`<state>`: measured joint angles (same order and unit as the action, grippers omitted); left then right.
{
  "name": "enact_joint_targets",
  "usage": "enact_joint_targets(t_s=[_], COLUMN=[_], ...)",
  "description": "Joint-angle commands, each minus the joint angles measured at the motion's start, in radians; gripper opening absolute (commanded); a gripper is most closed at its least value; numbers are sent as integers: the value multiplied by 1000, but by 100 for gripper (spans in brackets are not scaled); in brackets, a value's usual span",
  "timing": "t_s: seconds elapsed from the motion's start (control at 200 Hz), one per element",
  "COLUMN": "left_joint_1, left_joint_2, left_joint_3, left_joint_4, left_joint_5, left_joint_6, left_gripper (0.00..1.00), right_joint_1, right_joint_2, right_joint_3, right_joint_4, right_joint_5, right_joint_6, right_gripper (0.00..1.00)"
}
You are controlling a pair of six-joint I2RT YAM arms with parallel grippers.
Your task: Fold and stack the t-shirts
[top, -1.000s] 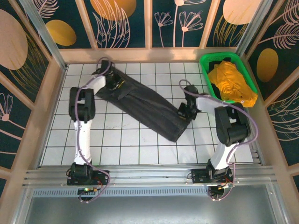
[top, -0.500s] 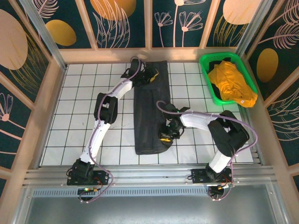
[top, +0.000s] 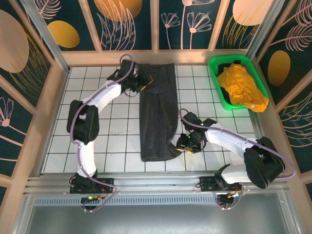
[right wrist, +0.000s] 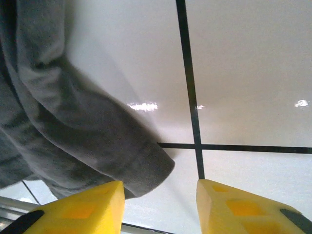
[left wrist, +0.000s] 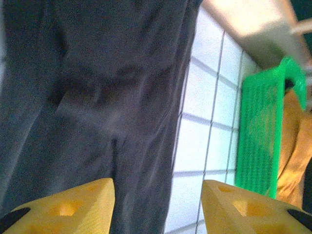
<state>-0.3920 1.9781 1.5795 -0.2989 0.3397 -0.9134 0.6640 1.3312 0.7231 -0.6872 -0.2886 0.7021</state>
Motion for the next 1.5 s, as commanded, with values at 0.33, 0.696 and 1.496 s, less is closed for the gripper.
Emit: enact_joint_targets(t_s=[0.33,0.696,1.496], left_joint_1=[-35,-176,-356], left_joint_2=[-377,-464,-360], left_joint_3=[-590,-706,-774], left_joint_4=[-313,-385,-239], left_joint_5=[27,62,207], left_joint_6=[263,315,225], left_gripper=[48,46,43], right_joint_1=[47,101,100], right_joint_2=[232,59,37], right_joint_3=[91,-66,-102], right_joint_4=[95,112,150], right_joint_5=[18,-87,-142], right_joint_6=[-271,29,126], right_gripper=[44,4,0])
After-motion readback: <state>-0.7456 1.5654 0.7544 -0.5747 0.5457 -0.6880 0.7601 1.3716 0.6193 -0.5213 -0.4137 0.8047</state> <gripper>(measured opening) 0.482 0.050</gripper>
